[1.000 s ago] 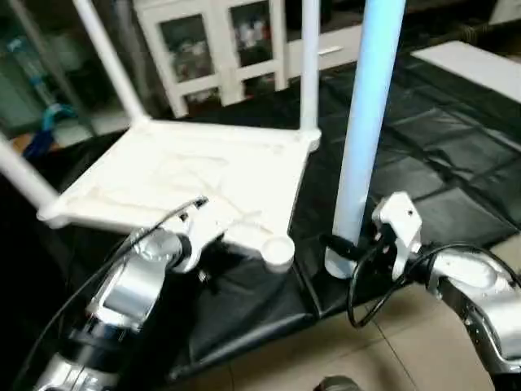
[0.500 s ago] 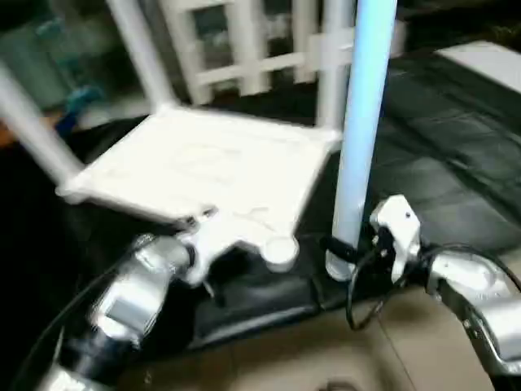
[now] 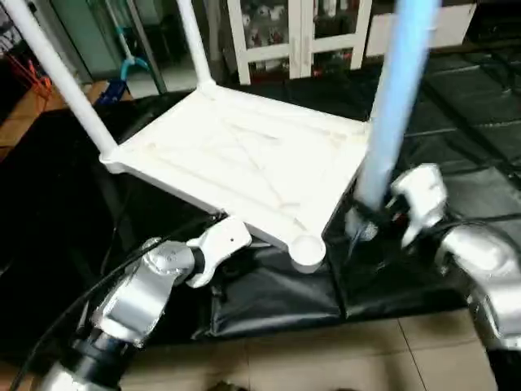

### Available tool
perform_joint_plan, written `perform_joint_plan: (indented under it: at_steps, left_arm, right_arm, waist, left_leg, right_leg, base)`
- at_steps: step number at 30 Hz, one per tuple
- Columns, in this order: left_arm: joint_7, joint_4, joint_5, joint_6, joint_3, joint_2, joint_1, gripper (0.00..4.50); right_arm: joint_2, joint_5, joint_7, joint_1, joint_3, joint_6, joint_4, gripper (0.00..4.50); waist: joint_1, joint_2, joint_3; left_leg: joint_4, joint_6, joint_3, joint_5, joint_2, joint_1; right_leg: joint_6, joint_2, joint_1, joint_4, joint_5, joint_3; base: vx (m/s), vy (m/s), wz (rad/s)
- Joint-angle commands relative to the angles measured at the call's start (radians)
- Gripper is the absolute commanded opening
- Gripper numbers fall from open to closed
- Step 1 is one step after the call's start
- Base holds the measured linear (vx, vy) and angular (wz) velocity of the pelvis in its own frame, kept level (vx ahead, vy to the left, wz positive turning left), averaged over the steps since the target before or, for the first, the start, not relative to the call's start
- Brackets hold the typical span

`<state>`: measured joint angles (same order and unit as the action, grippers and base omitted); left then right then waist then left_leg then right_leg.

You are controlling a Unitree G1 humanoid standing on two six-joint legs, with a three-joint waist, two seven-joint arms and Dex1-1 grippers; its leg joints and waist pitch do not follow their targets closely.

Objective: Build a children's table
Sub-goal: Rotate table base

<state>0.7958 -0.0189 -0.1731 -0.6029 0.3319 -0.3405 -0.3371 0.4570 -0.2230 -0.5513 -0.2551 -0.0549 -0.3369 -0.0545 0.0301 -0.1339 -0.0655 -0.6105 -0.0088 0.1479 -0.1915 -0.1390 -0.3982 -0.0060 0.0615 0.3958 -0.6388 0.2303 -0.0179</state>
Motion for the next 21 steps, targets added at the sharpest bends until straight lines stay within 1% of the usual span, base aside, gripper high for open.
perform_joint_plan:
  at_steps: [1,2,3,4,5,6,7,8,10,11,12,13,14,15,16,17,18,19,20,21]
  left_arm:
    - [-0.056,-0.021,0.058,0.003,-0.032,0.089,0.006,1.69]
    - [-0.064,-0.019,0.075,0.006,-0.040,0.111,0.007,1.73]
    - [-0.071,-0.018,0.093,0.011,-0.048,0.136,0.008,1.73]
    - [-0.085,-0.017,0.121,0.016,-0.059,0.176,0.009,1.73]
    - [-0.110,-0.024,0.148,0.016,-0.071,0.228,0.008,1.73]
    - [-0.110,-0.024,0.148,0.016,-0.071,0.228,0.008,1.73]
    - [-0.125,-0.050,0.157,0.044,-0.064,0.262,0.004,1.73]
    - [-0.128,-0.056,0.158,0.050,-0.063,0.266,0.003,1.73]
    - [-0.167,-0.094,0.163,0.110,-0.067,0.310,-0.008,1.73]
    - [-0.213,-0.104,0.183,0.158,-0.107,0.361,-0.017,1.73]
    - [-0.215,-0.104,0.183,0.160,-0.108,0.363,-0.018,1.73]
    - [-0.225,-0.097,0.195,0.177,-0.127,0.375,-0.018,1.73]
    - [-0.233,-0.093,0.205,0.190,-0.137,0.384,-0.018,1.73]
    - [-0.248,-0.050,0.220,0.212,-0.167,0.381,-0.003,1.73]
    - [-0.275,0.001,0.228,0.193,-0.203,0.378,0.017,1.73]
    - [-0.326,0.061,0.222,0.163,-0.238,0.366,0.046,1.73]
    - [-0.335,0.070,0.217,0.157,-0.242,0.363,0.051,1.73]
    - [-0.386,0.120,0.191,0.125,-0.262,0.352,0.081,1.73]
    - [-0.405,0.147,0.189,0.123,-0.283,0.353,0.098,1.73]
    - [-0.415,0.160,0.187,0.125,-0.293,0.354,0.106,1.73]
  right_arm:
    - [-0.016,0.005,0.069,-0.047,-0.055,0.027,0.025,1.86]
    - [-0.016,0.006,0.076,-0.052,-0.061,0.029,0.029,1.86]
    - [-0.016,0.008,0.084,-0.057,-0.067,0.032,0.034,1.86]
    - [-0.015,0.011,0.093,-0.063,-0.074,0.036,0.042,1.86]
    - [-0.012,0.017,0.100,-0.069,-0.077,0.042,0.052,1.86]
    - [-0.012,0.017,0.100,-0.069,-0.077,0.042,0.052,1.86]
    - [-0.016,0.015,0.099,-0.071,-0.076,0.039,0.050,1.86]
    - [-0.017,0.015,0.099,-0.072,-0.075,0.039,0.049,1.86]
    - [-0.024,0.014,0.090,-0.070,-0.061,0.033,0.037,1.86]
    - [-0.033,0.003,0.076,-0.064,-0.046,0.023,0.022,1.86]
    - [-0.033,0.002,0.076,-0.064,-0.045,0.023,0.022,1.86]
    - [-0.036,-0.004,0.070,-0.060,-0.040,0.017,0.014,1.86]
    - [-0.037,-0.009,0.068,-0.057,-0.036,0.015,0.011,1.86]
    - [-0.039,-0.020,0.057,-0.045,-0.022,0.000,-0.009,1.86]
    - [-0.044,-0.029,0.049,-0.033,-0.007,-0.017,-0.032,1.86]
    - [-0.051,-0.035,0.048,-0.022,0.009,-0.034,-0.057,1.86]
    - [-0.053,-0.036,0.049,-0.021,0.011,-0.036,-0.060,1.86]
    - [-0.064,-0.035,0.062,-0.018,0.018,-0.043,-0.077,1.86]
    - [-0.069,-0.035,0.064,-0.018,0.023,-0.046,-0.086,1.86]
    - [-0.071,-0.034,0.065,-0.017,0.026,-0.046,-0.090,1.86]
  waist:
    - [-0.009,0.034,0.063]
    - [-0.008,0.034,0.065]
    - [-0.005,0.033,0.068]
    - [-0.005,0.035,0.067]
    - [-0.008,0.042,0.068]
    - [-0.008,0.042,0.068]
    - [-0.005,0.046,0.069]
    - [-0.007,0.049,0.070]
    - [-0.009,0.047,0.072]
    - [-0.010,0.049,0.074]
    - [-0.011,0.049,0.074]
    - [-0.008,0.048,0.078]
    - [-0.009,0.053,0.077]
    - [-0.007,0.052,0.077]
    - [-0.006,0.053,0.077]
    - [-0.008,0.052,0.076]
    - [-0.011,0.049,0.075]
    - [-0.016,0.051,0.076]
    - [-0.021,0.052,0.075]
    - [-0.022,0.051,0.075]
  left_leg:
    - [0.065,0.074,-0.018,-0.194,-0.071,0.028]
    - [0.066,0.067,-0.016,-0.184,-0.070,0.026]
    - [0.066,0.066,-0.015,-0.178,-0.072,0.028]
    - [0.068,0.071,-0.013,-0.182,-0.075,0.027]
    - [0.068,0.079,-0.011,-0.170,-0.074,0.019]
    - [0.068,0.079,-0.011,-0.170,-0.074,0.019]
    - [0.066,0.096,-0.005,-0.180,-0.071,0.021]
    - [0.066,0.105,-0.004,-0.176,-0.070,0.018]
    - [0.066,0.117,-0.004,-0.170,-0.069,0.014]
    - [0.064,0.121,-0.003,-0.165,-0.071,0.016]
    - [0.063,0.124,-0.002,-0.165,-0.071,0.016]
    - [0.064,0.131,-0.004,-0.151,-0.074,0.015]
    - [0.066,0.141,-0.003,-0.147,-0.075,0.013]
    - [0.065,0.142,-0.004,-0.148,-0.074,0.013]
    - [0.065,0.149,-0.003,-0.141,-0.076,0.011]
    - [0.066,0.155,-0.005,-0.132,-0.078,0.007]
    - [0.065,0.159,-0.005,-0.131,-0.078,0.006]
    - [0.063,0.162,-0.004,-0.139,-0.076,0.007]
    - [0.063,0.160,-0.004,-0.142,-0.073,0.006]
    - [0.063,0.156,-0.005,-0.143,-0.074,0.007]
  right_leg:
    - [-0.240,0.073,-0.044,0.102,0.159,0.033]
    - [-0.237,0.074,-0.046,0.102,0.170,0.033]
    - [-0.233,0.074,-0.045,0.102,0.170,0.032]
    - [-0.228,0.074,-0.043,0.104,0.177,0.031]
    - [-0.222,0.074,-0.047,0.103,0.165,0.029]
    - [-0.222,0.074,-0.047,0.103,0.165,0.029]
    - [-0.209,0.074,-0.041,0.108,0.185,0.028]
    - [-0.202,0.076,-0.043,0.109,0.194,0.027]
    - [-0.189,0.076,-0.042,0.111,0.196,0.024]
    - [-0.189,0.076,-0.041,0.111,0.184,0.024]
    - [-0.191,0.075,-0.041,0.112,0.178,0.024]
    - [-0.196,0.079,-0.043,0.111,0.161,0.023]
    - [-0.196,0.077,-0.041,0.112,0.151,0.022]
    - [-0.197,0.077,-0.041,0.110,0.152,0.021]
    - [-0.199,0.080,-0.042,0.110,0.142,0.022]
    - [-0.203,0.081,-0.045,0.105,0.122,0.020]
    - [-0.201,0.079,-0.044,0.106,0.119,0.020]
    - [-0.197,0.079,-0.042,0.107,0.132,0.019]
    - [-0.192,0.078,-0.042,0.110,0.154,0.018]
    - [-0.190,0.078,-0.042,0.110,0.163,0.017]
  base:
    - [-0.052,0.021,0.05]
    - [-0.055,0.028,0.07]
    - [0.000,0.000,0.00]
    - [0.000,0.000,0.00]
    - [0.000,0.000,0.00]
    - [0.000,0.000,0.00]
    - [0.000,0.000,0.00]
    - [0.000,0.000,0.00]
    - [0.000,0.000,0.00]
    - [0.000,0.000,0.00]
    - [0.000,0.000,0.00]
    - [0.000,0.000,0.00]
    - [0.000,0.000,0.00]
    - [0.000,0.000,0.00]
    - [0.000,0.000,0.00]
    - [0.000,0.000,0.00]
    - [0.000,0.000,0.00]
    - [0.000,0.000,0.00]
    - [0.000,0.000,0.00]
    - [0.000,0.000,0.00]
